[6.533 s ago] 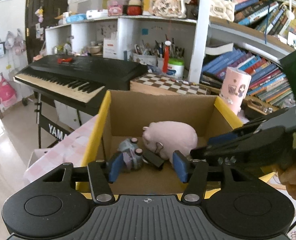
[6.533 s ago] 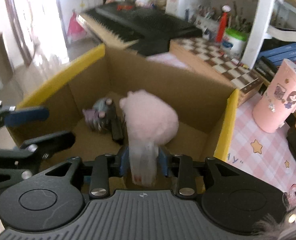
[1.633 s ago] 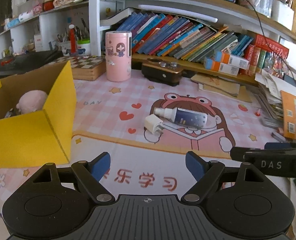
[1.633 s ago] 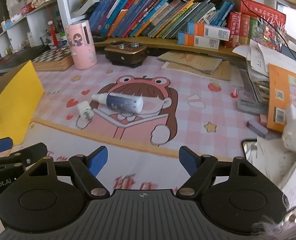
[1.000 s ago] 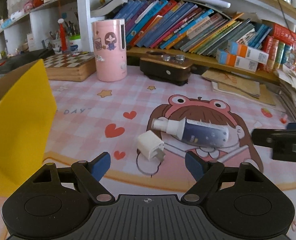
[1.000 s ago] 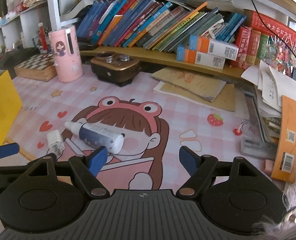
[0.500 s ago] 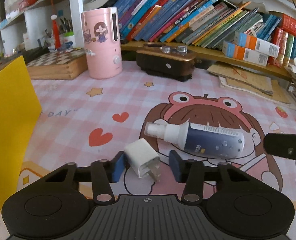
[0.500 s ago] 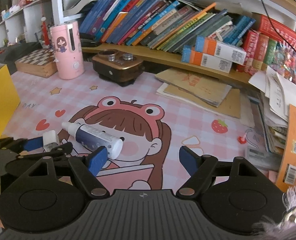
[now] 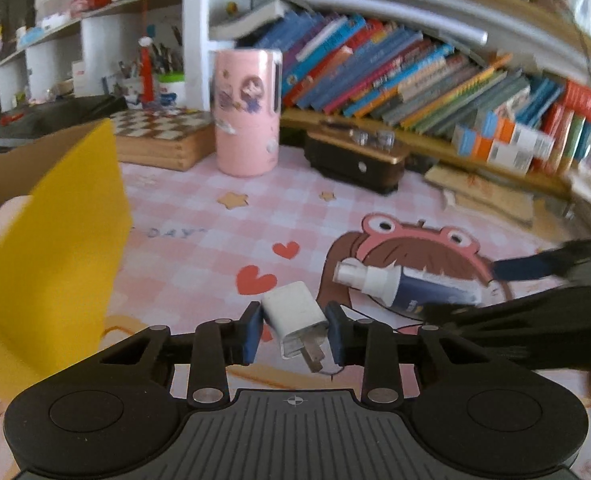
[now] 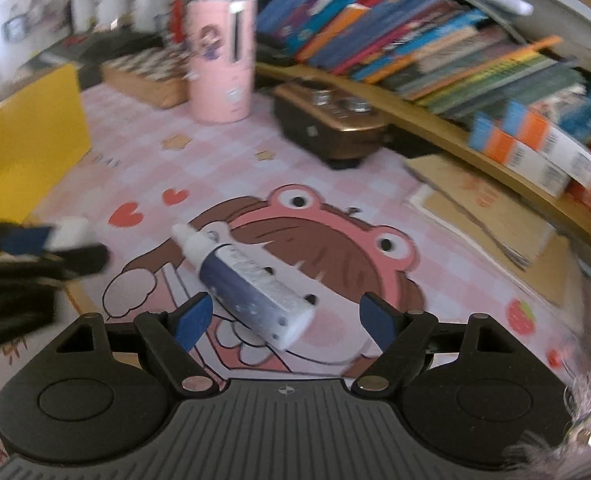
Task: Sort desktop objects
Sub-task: 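Close the left tool on the white charger plug while the right tool grasps the spray bottle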
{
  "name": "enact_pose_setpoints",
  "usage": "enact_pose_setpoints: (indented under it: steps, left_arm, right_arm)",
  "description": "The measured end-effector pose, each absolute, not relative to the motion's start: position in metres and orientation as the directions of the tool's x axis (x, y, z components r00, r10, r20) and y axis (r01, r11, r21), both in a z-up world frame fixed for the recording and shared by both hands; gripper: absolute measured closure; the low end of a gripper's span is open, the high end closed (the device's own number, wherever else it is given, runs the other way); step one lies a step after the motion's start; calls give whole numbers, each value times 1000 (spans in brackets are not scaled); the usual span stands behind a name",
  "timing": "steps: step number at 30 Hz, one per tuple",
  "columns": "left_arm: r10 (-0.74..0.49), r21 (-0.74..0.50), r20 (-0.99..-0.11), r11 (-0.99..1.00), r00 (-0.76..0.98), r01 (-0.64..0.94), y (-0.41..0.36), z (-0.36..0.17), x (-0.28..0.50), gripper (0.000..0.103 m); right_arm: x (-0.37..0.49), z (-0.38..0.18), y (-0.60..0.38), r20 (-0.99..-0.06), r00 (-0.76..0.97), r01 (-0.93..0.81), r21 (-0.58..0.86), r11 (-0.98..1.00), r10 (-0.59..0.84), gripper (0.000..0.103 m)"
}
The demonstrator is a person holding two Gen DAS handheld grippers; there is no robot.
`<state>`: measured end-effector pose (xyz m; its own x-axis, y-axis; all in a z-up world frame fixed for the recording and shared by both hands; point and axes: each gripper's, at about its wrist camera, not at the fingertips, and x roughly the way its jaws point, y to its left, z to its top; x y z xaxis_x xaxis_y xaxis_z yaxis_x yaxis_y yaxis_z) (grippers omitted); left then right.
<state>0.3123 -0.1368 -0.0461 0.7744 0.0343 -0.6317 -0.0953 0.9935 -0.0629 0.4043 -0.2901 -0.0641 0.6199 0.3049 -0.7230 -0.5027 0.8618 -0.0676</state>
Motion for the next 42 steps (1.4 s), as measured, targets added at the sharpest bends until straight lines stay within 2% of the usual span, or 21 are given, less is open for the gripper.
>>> enact_pose_setpoints:
  steps: [4,10,12,15,19,26,34,40,42]
  left_arm:
    - [17,-99,-611,990,791,-97,-127,-26,283,71]
    - [23,-135,-613,982,790,-133,-118,-12,251,71]
    - [22,-148,-611,979,791,-141,-118,-9,244,71]
    - [8,-170,-601,976,799,-137,-119,-3,236,71]
    - [-10,-183,-585,976,811,-120,-123,4,229,71]
    - [1,-193,-562,972,827,-132,-118,13,212,71]
    - [23,-208,-565,963,824,-170,-109,13,195,71]
    - [20,-214,-570,961,821,-173,-109,13,186,71]
    - [20,-218,-572,960,820,-176,-108,13,183,71]
  right_arm:
    - [414,-75,-280,-744,574,-572,-67,818,341,27]
    - [430,-80,-280,-764,522,-581,7,814,379,45]
    - [429,-80,-281,-760,516,-589,21,808,396,61]
    - [422,-78,-281,-757,514,-598,20,801,403,71]
    - [412,-77,-280,-762,530,-564,11,826,372,73]
    - [383,-63,-289,-767,502,-486,132,864,399,73]
    - [337,-67,-276,-800,487,-531,50,846,352,73]
    - [341,-72,-270,-806,495,-532,13,846,324,70]
    - [341,-73,-269,-805,497,-536,10,844,326,72]
